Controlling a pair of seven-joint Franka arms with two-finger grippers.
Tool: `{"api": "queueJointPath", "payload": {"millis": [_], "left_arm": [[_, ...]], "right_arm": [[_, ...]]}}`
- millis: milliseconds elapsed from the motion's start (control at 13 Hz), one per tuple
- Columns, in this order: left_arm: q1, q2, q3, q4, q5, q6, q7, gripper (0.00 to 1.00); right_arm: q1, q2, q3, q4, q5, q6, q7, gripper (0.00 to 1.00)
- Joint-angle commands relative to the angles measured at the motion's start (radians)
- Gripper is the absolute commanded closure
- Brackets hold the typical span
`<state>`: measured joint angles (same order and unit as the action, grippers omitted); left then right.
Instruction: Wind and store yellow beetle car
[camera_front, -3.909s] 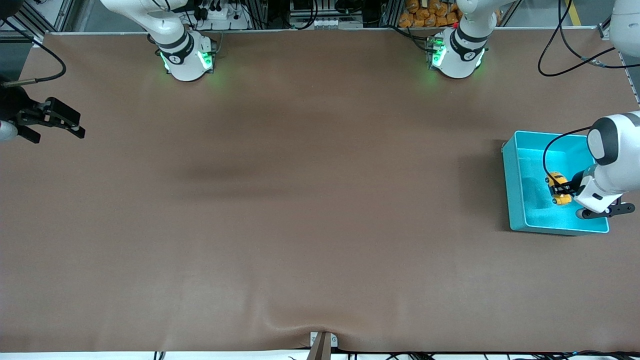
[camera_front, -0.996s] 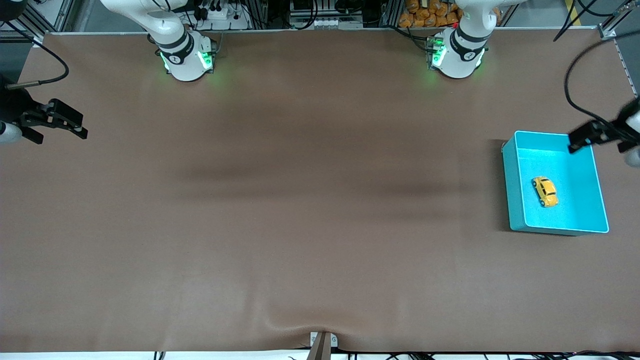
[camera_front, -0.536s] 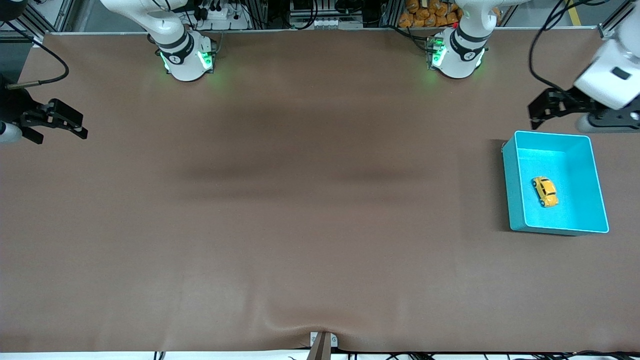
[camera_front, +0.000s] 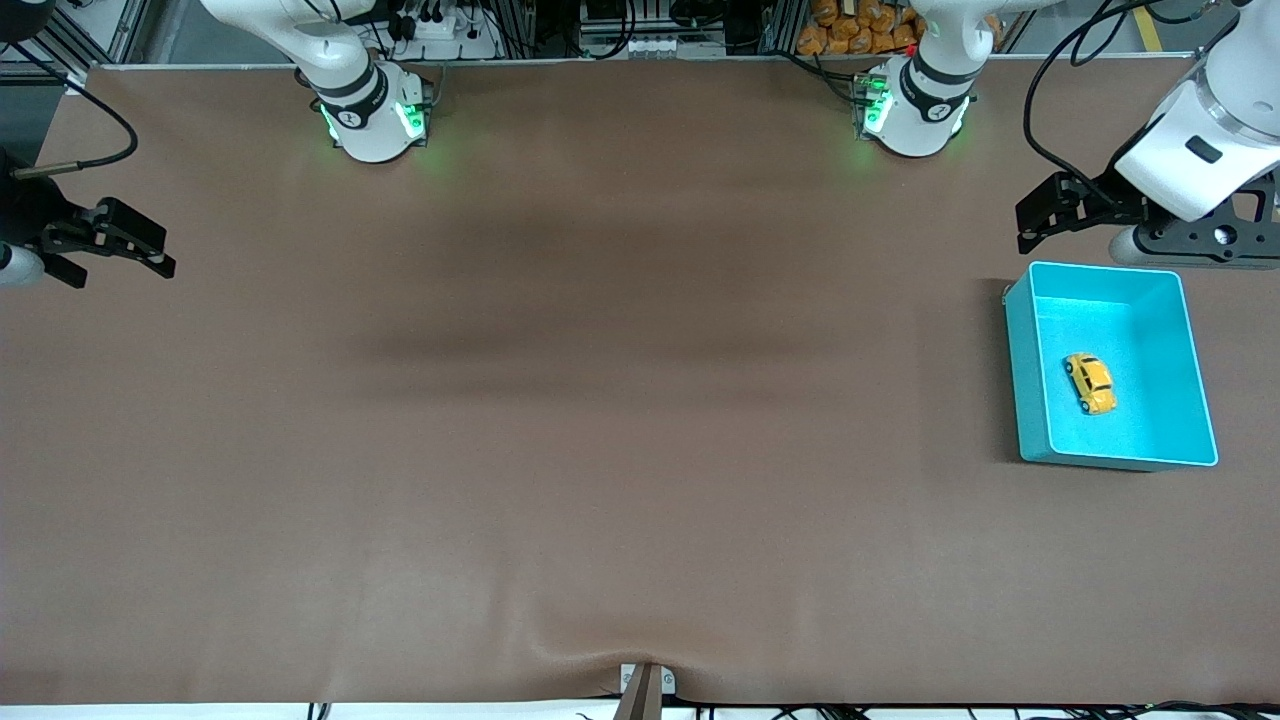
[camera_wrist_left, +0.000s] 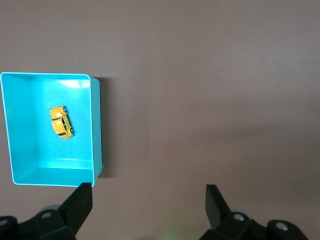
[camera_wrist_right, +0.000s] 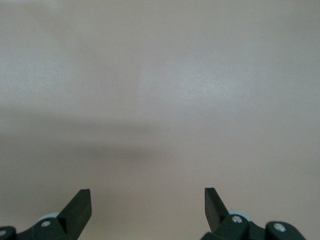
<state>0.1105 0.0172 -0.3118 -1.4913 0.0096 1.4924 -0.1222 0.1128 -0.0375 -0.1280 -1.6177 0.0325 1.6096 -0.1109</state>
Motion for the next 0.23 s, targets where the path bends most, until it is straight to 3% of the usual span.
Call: {"api": "queueJointPath", "payload": {"millis": [0, 153], "left_arm": [[0.006, -0.006, 0.0, 0.002, -0.02, -0.017, 0.021, 0.0], [0.005, -0.008, 0.0, 0.002, -0.02, -0.023, 0.021, 0.0]], "right_arm": [[0.019, 0.001, -0.015, 0.007, -0.006, -0.005, 0.004, 0.0], [0.019, 0.001, -0.015, 0.007, -0.006, -0.005, 0.004, 0.0]]}}
